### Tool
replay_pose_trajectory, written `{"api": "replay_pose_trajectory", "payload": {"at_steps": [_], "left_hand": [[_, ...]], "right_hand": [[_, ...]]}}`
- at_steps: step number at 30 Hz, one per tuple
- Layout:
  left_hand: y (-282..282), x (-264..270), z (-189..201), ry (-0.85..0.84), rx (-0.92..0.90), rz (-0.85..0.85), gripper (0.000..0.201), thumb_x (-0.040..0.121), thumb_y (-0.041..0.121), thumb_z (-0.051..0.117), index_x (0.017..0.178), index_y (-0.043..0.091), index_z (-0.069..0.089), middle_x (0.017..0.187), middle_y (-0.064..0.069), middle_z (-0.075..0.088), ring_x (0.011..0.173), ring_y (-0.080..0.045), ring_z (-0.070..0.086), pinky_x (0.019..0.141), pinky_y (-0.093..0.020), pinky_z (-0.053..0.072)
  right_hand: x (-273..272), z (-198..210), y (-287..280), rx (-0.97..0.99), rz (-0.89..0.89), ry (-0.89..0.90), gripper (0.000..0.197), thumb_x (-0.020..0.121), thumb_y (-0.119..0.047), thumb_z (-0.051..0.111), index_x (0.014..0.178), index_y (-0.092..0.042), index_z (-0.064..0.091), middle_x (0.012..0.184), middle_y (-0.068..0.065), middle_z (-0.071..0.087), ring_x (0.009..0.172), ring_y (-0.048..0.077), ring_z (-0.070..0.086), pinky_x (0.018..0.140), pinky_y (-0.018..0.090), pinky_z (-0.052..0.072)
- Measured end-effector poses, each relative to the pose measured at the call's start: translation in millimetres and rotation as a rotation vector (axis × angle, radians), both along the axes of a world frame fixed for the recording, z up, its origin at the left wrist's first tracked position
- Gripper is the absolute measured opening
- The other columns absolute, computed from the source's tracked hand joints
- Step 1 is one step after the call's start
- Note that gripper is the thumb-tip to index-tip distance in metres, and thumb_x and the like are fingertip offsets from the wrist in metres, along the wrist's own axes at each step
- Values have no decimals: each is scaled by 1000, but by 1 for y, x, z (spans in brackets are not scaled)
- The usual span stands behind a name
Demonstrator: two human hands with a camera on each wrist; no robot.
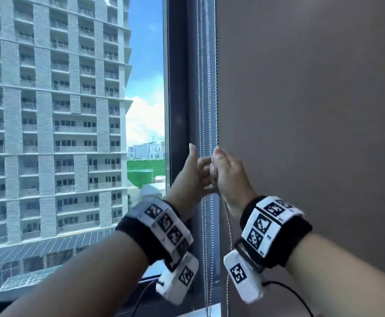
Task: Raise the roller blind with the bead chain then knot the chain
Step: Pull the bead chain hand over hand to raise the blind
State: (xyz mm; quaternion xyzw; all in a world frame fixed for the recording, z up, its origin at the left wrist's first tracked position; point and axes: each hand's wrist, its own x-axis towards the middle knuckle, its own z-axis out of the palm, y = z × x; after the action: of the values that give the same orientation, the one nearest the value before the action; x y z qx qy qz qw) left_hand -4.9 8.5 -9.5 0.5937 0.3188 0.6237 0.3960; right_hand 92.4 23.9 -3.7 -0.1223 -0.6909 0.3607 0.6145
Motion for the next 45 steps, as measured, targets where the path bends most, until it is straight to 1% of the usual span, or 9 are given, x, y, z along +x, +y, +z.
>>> {"api": "replay_pose_trajectory", "payload": {"at_steps": [4,12,16,18,21,28,34,39,45], "left_hand": [[-8,9,57,-1,69,7,63,94,60,24,122,10,51,92,-10,64,77,-21,66,71,-33,50],[-13,31,111,-58,125,134,33,98,47,35,91,18,48,55,5,42,42,-8,37,42,-17,29],[0,30,90,-57,194,193,33,100,32,31,69,23,35,44,11,28,35,-5,18,36,-13,15],[4,27,76,-60,200,179,32,99,31,32,69,23,35,45,11,29,36,-6,18,36,-13,15],[5,23,56,-52,204,172,32,99,30,34,68,23,35,47,11,29,37,-6,19,36,-14,16],[6,16,9,-53,144,200,36,100,29,38,65,22,38,47,9,30,35,-4,22,34,-14,19],[-5,17,-26,21,104,163,32,100,28,39,69,22,37,52,6,30,39,-6,24,35,-18,21],[-4,23,-67,81,86,167,34,97,30,44,64,22,40,53,7,36,48,-10,30,47,-25,25],[0,14,-112,129,3,64,33,80,55,50,63,27,49,78,-12,44,67,-26,36,59,-38,30]], "right_hand": [[-2,-25,3,-16,27,-16,33,102,-23,33,72,-13,42,49,-2,31,37,3,25,38,17,21],[4,-61,7,5,-86,-178,37,101,-22,32,71,-4,41,41,-12,33,41,3,24,45,19,25],[7,-73,-3,-53,-17,-275,33,101,-11,29,111,12,51,96,19,68,81,22,62,71,19,50],[9,-82,-4,-99,3,-295,40,100,-25,35,113,7,53,95,8,67,99,16,63,72,11,48],[6,-91,4,-150,34,-332,62,96,-50,31,109,4,57,105,32,64,99,39,62,90,49,48],[5,-43,17,-114,59,-97,46,98,-47,30,105,-15,63,95,5,69,88,9,61,79,28,46],[2,19,11,-40,7,-37,23,100,-37,34,109,-26,52,105,5,67,101,21,62,93,34,48],[1,45,-4,-63,120,7,26,101,-31,33,108,-12,51,77,4,59,60,14,55,60,30,50],[-1,19,-2,-48,-26,3,48,101,-35,29,57,-18,33,49,4,30,38,13,25,38,22,22]]}}
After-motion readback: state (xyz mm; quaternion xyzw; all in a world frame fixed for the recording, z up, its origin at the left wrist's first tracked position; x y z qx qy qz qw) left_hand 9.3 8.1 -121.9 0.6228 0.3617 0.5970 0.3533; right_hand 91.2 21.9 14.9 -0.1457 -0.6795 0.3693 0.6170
